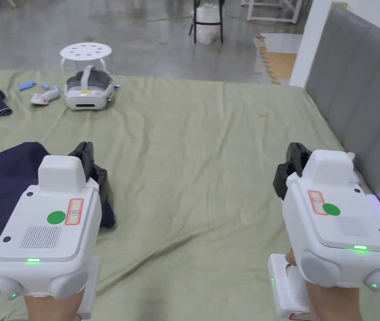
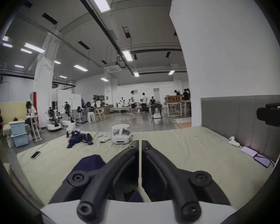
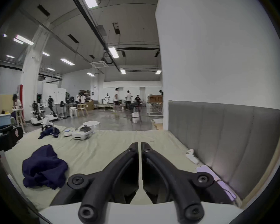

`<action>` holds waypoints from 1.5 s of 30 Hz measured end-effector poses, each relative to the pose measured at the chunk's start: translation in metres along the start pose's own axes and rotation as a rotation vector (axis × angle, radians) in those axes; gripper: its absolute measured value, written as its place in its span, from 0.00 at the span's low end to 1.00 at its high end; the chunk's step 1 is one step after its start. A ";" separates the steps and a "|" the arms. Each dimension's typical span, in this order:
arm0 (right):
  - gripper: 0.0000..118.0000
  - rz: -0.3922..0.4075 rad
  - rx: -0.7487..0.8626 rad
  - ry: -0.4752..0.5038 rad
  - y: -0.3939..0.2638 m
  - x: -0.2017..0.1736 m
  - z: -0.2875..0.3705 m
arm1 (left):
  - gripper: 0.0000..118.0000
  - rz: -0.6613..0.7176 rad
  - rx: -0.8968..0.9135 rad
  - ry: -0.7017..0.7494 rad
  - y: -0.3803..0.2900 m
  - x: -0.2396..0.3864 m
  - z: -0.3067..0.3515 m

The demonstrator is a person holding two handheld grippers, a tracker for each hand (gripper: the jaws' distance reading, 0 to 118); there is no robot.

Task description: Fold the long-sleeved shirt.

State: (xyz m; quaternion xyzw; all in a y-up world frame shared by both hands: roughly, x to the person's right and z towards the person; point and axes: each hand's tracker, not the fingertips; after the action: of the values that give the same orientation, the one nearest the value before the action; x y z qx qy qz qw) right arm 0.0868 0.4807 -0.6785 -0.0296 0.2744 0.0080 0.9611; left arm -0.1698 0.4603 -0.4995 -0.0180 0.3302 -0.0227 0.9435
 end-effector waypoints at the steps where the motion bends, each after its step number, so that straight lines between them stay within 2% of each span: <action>1: 0.02 0.007 0.007 0.039 0.000 -0.015 -0.003 | 0.05 0.004 -0.001 0.035 -0.001 -0.012 0.004; 9: 0.02 -0.004 0.006 0.375 -0.004 -0.145 -0.014 | 0.06 0.015 -0.024 0.335 0.002 -0.119 0.058; 12: 0.02 -0.004 -0.016 0.445 -0.009 -0.174 -0.011 | 0.06 0.003 -0.044 0.369 -0.002 -0.137 0.069; 16: 0.04 0.022 -0.025 0.495 -0.012 -0.189 -0.008 | 0.07 0.043 -0.138 0.356 -0.007 -0.147 0.056; 17: 0.05 0.023 -0.022 0.489 -0.012 -0.189 -0.006 | 0.13 0.064 -0.183 0.342 -0.009 -0.150 0.046; 18: 0.05 0.024 -0.021 0.490 -0.012 -0.188 -0.005 | 0.25 0.084 -0.231 0.332 -0.011 -0.152 0.036; 19: 0.05 0.029 -0.024 0.492 -0.011 -0.187 -0.005 | 0.51 0.136 -0.309 0.306 -0.019 -0.159 0.015; 20: 0.05 0.032 -0.027 0.493 -0.012 -0.186 -0.004 | 0.68 0.168 -0.382 0.285 -0.025 -0.164 0.000; 21: 0.05 0.035 -0.031 0.492 -0.012 -0.185 -0.005 | 0.79 0.195 -0.442 0.251 -0.036 -0.171 -0.023; 22: 0.05 0.038 -0.035 0.488 -0.012 -0.184 -0.005 | 0.85 0.199 -0.543 0.204 -0.047 -0.176 -0.048; 27: 0.05 0.051 -0.047 0.477 -0.013 -0.180 -0.009 | 0.84 0.140 -0.798 0.127 -0.115 -0.186 -0.140; 28: 0.05 0.052 -0.053 0.476 -0.015 -0.178 -0.010 | 0.80 0.110 -0.872 0.127 -0.129 -0.184 -0.155; 29: 0.05 0.055 -0.055 0.471 -0.016 -0.177 -0.010 | 0.80 0.092 -0.923 0.127 -0.143 -0.183 -0.164; 30: 0.05 0.064 -0.059 0.463 -0.017 -0.175 -0.011 | 0.76 0.070 -0.916 0.171 -0.132 -0.167 -0.148; 31: 0.05 0.072 -0.063 0.457 -0.018 -0.173 -0.012 | 0.57 0.062 -0.888 0.202 -0.132 -0.163 -0.144; 32: 0.05 0.078 -0.067 0.452 -0.019 -0.170 -0.013 | 0.29 0.063 -0.883 0.225 -0.130 -0.161 -0.143; 33: 0.05 0.080 -0.073 0.445 -0.020 -0.167 -0.014 | 0.15 0.073 -0.880 0.226 -0.127 -0.158 -0.141; 35: 0.05 0.072 -0.086 0.438 -0.022 -0.160 -0.015 | 0.14 0.178 -0.888 0.188 -0.122 -0.179 -0.157; 37: 0.05 0.050 -0.105 0.428 -0.025 -0.153 -0.015 | 0.13 0.154 -0.804 0.139 -0.101 -0.174 -0.145; 41: 0.05 0.048 -0.111 0.376 -0.028 -0.134 -0.014 | 0.13 0.141 -0.647 -0.052 -0.026 -0.133 -0.133; 45: 0.05 0.029 -0.109 0.291 -0.025 -0.102 -0.015 | 0.13 0.110 -0.564 -0.250 0.025 -0.058 -0.147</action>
State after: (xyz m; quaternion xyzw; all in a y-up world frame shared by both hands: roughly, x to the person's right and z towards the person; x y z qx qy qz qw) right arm -0.0076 0.4552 -0.6362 -0.0788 0.4104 0.0324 0.9079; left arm -0.3058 0.4858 -0.5790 -0.2637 0.2056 0.1232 0.9343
